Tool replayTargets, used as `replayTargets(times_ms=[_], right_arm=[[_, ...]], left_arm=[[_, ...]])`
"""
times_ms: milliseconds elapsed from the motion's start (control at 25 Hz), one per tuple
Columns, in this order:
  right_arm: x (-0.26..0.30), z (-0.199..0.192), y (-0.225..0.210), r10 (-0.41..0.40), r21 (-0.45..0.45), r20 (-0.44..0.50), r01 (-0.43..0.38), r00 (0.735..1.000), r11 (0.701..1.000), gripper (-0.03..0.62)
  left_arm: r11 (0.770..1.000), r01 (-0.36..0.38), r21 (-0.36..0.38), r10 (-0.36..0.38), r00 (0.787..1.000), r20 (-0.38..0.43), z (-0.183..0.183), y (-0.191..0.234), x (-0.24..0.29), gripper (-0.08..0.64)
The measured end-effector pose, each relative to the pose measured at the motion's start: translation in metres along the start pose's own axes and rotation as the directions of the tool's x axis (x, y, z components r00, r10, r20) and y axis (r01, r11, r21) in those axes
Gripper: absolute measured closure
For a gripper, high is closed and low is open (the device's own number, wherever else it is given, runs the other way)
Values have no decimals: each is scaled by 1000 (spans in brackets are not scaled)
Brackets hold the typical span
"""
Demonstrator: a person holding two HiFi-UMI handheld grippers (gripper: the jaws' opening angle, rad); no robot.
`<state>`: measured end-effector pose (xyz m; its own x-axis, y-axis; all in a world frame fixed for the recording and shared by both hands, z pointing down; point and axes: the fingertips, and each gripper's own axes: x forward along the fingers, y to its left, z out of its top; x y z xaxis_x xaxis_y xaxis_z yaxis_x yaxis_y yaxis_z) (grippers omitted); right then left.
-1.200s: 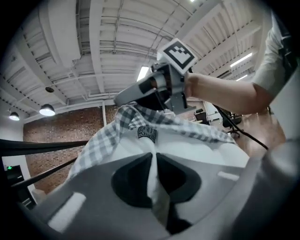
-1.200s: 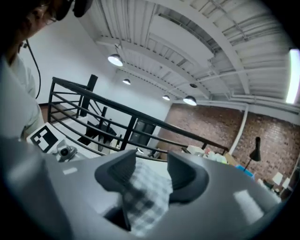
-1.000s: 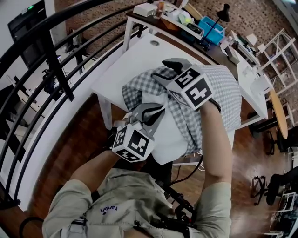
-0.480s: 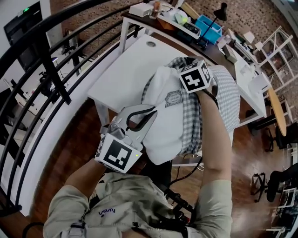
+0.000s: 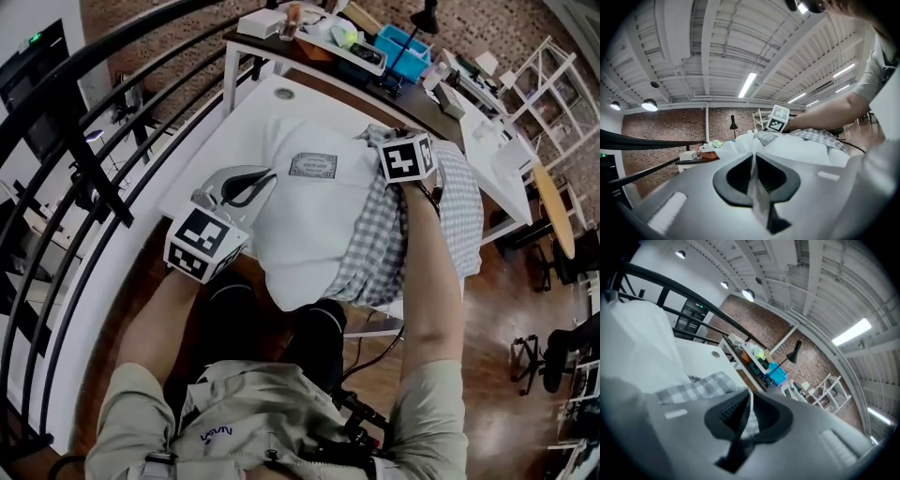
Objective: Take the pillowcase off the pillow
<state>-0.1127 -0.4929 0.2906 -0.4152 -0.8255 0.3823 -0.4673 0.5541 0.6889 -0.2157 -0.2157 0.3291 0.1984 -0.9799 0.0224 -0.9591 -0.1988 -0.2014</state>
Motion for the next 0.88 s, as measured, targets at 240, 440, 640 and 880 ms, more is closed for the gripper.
replayTargets(times_ms=[240,440,640,880], right_arm=[[-77,23,-12,-29,186,275,-24,961,982,472],[-183,-1,16,-5,291,459,-146,888,946,472],[-267,-52,93,51,305,508,-234,860,923,472],[-286,-100,173,141,308,447,-299,883,903,471]], left_arm=[[999,23,-38,-25,998,-64,-7,3,39,466],[992,-49,-112,57,996,71,24,6,-13,396],[998,33,-61,-21,983,181,52,-87,-73,363],[993,107,57,-103,993,-63,-8,-158,-58,265]])
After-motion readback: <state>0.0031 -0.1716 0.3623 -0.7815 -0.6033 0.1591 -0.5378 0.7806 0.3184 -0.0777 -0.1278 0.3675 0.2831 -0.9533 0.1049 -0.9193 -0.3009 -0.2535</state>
